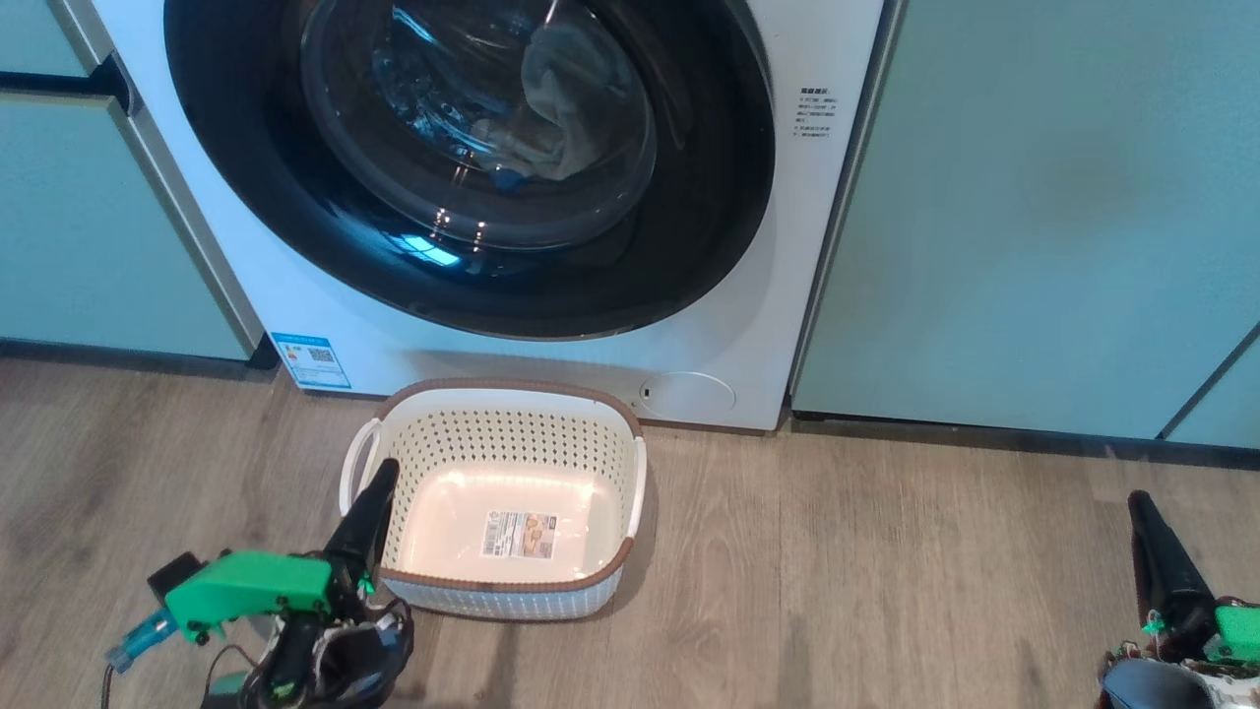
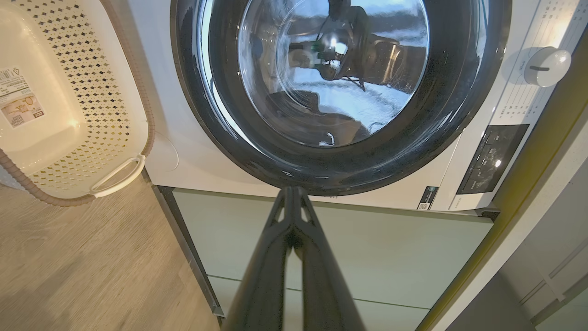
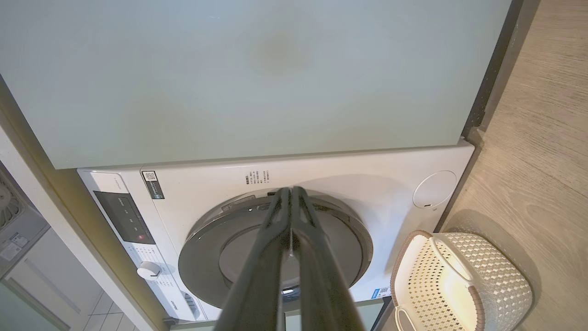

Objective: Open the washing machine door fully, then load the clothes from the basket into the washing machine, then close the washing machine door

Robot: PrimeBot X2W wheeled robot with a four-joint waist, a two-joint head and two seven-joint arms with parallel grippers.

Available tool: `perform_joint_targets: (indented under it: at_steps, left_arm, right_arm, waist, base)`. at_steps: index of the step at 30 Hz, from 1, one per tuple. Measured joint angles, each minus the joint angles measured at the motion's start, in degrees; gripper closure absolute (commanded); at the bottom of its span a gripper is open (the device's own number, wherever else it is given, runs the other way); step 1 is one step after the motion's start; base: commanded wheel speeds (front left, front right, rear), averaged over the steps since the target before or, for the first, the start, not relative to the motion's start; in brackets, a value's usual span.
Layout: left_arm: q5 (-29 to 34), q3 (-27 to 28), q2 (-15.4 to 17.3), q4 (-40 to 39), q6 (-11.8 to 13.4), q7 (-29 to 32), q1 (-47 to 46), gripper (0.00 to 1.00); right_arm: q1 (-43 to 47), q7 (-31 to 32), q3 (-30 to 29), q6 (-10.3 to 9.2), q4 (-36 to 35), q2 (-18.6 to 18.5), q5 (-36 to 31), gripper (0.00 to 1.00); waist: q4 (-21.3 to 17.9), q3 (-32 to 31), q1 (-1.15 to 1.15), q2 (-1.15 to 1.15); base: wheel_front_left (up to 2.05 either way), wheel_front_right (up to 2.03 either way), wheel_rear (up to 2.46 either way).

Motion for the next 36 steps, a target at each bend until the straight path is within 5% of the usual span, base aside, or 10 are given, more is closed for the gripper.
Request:
perform_joint_targets:
  at_steps: [36]
  left_arm:
    - [0.0, 0.0, 0.0, 0.0, -0.01, 0.0, 0.01, 1.0]
  right_arm:
    - [0.0, 0.0, 0.0, 0.0, 0.0, 0.0, 0.0, 1.0]
  waist:
    - [0.0, 0.0, 0.0, 0.0]
  base:
    - [0.0, 0.0, 0.0]
